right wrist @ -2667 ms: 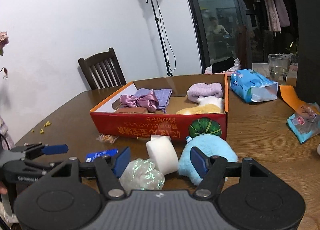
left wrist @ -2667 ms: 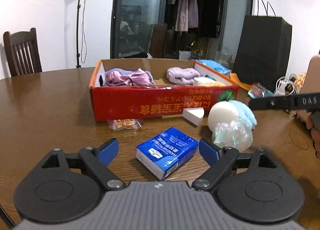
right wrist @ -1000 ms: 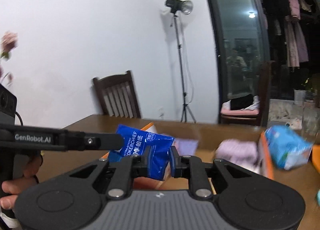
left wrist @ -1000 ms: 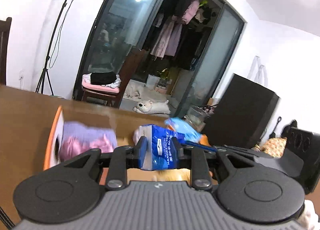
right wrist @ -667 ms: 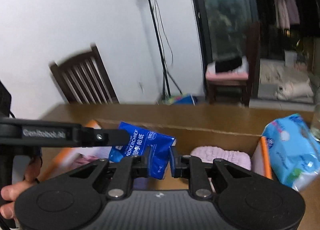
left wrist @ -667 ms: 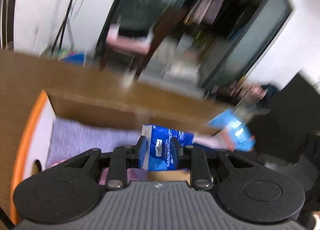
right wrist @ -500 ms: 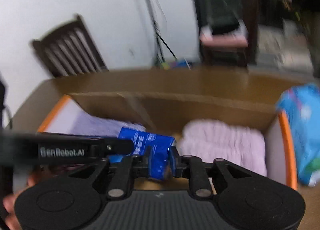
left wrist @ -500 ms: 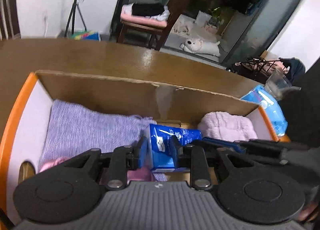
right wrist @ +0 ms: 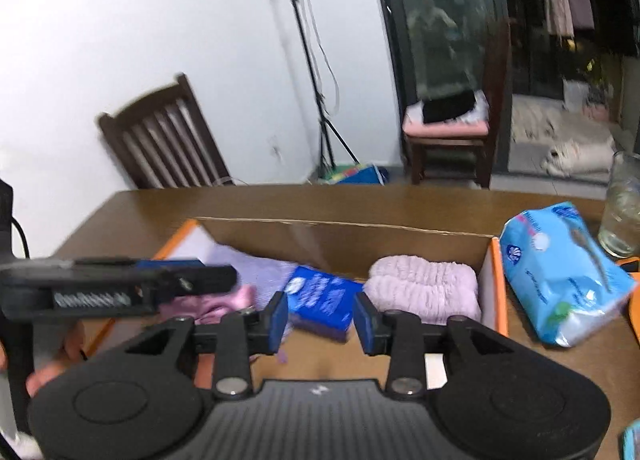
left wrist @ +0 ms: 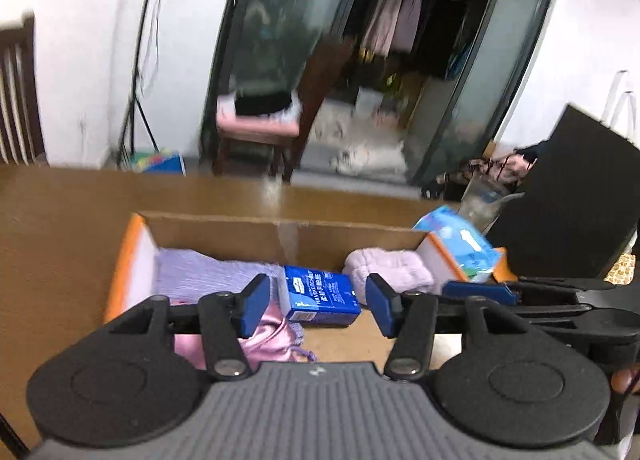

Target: Organize soft objects

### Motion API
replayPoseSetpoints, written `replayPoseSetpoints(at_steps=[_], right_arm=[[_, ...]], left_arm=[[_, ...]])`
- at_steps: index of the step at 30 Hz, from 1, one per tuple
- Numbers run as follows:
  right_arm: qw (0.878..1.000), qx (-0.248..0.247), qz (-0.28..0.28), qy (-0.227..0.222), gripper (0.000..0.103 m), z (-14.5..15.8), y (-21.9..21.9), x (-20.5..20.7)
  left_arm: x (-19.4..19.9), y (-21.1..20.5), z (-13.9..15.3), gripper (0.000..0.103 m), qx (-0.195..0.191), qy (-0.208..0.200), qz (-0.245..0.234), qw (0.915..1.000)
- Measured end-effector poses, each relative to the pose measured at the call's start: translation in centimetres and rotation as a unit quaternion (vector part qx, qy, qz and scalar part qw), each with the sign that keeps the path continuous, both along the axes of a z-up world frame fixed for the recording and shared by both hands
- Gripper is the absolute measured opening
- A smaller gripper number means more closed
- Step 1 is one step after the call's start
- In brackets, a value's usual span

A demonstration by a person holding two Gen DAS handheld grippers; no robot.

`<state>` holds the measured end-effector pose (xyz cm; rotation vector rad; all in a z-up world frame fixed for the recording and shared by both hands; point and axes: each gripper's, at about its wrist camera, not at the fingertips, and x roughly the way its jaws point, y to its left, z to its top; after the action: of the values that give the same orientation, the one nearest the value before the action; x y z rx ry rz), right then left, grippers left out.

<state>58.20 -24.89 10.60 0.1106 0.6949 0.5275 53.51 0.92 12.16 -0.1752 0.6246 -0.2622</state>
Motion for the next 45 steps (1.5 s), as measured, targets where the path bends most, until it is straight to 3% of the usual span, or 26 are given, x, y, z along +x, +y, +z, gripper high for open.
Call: replayPoseSetpoints(at_steps=[6, 10, 11, 16, 23, 26, 29, 33, 36, 41, 44, 45], right_arm=[[0.999, -0.001, 0.007, -0.049, 0.04, 1.9, -1.8, -8.5], [0.996, -0.011, 0.025, -0.083, 0.042, 2.1, -2.6, -14.4], [0.996, -0.015, 0.028, -0.087, 0.042, 2.2, -2.6, -15.8], [0.993, -0.006, 0.039, -0.11, 0.05, 2.0, -2.7, -21.5], [0.994, -0.015, 0.047, -0.099, 0.05, -0.6, -0.3, -25.6], [0.995, -0.023, 0.045, -0.085, 0.05, -2.4, 1.1, -26.2], [0.996, -0.018, 0.053, -0.069, 0.049, -3.5, 2.6, -25.8], [0.997, -0.001, 0.056, -0.062, 0.047, -3.5, 4.8, -23.5], [0.997, -0.007, 0.055, -0.047, 0.038, -4.1, 7.3, -20.3], [0.998, -0.044, 0.026, -0.028, 0.033, -5.9, 10.1, -15.2], [0.997, -0.061, 0.021, -0.049, 0.032, -5.6, 9.1, -15.0], [0.996, -0.068, 0.013, -0.058, 0.032, -5.5, 8.2, -15.1]], left_arm=[[-10.2, 0.3, 2.5, 0.063, 0.054, -0.086, 0.025, 0.9945], [-16.2, 0.9, 1.4, 0.07, 0.07, -0.114, 0.04, 0.9902], [-17.4, 1.1, 0.8, 0.074, 0.068, -0.115, 0.048, 0.9899], [-21.9, 3.1, -2.9, 0.076, 0.048, -0.088, 0.069, 0.9926], [-25.4, 5.2, -7.2, 0.076, 0.013, -0.053, 0.092, 0.9943], [-25.0, 5.6, -8.0, 0.073, 0.011, -0.04, 0.093, 0.9948], [-23.0, 5.7, -8.0, 0.063, 0.012, -0.042, 0.08, 0.9958], [-17.8, 6.3, -7.9, 0.051, 0.014, -0.036, 0.056, 0.9977], [-14.3, 7.1, -8.5, 0.049, 0.003, -0.02, 0.047, 0.9987], [-11.9, 8.3, -10.7, 0.05, -0.047, -0.001, 0.033, 0.9984], [-12.0, 7.4, -11.6, 0.055, -0.015, 0.006, 0.022, 0.9996], [-12.1, 6.9, -11.5, 0.061, 0.0, -0.001, 0.023, 0.9997]])
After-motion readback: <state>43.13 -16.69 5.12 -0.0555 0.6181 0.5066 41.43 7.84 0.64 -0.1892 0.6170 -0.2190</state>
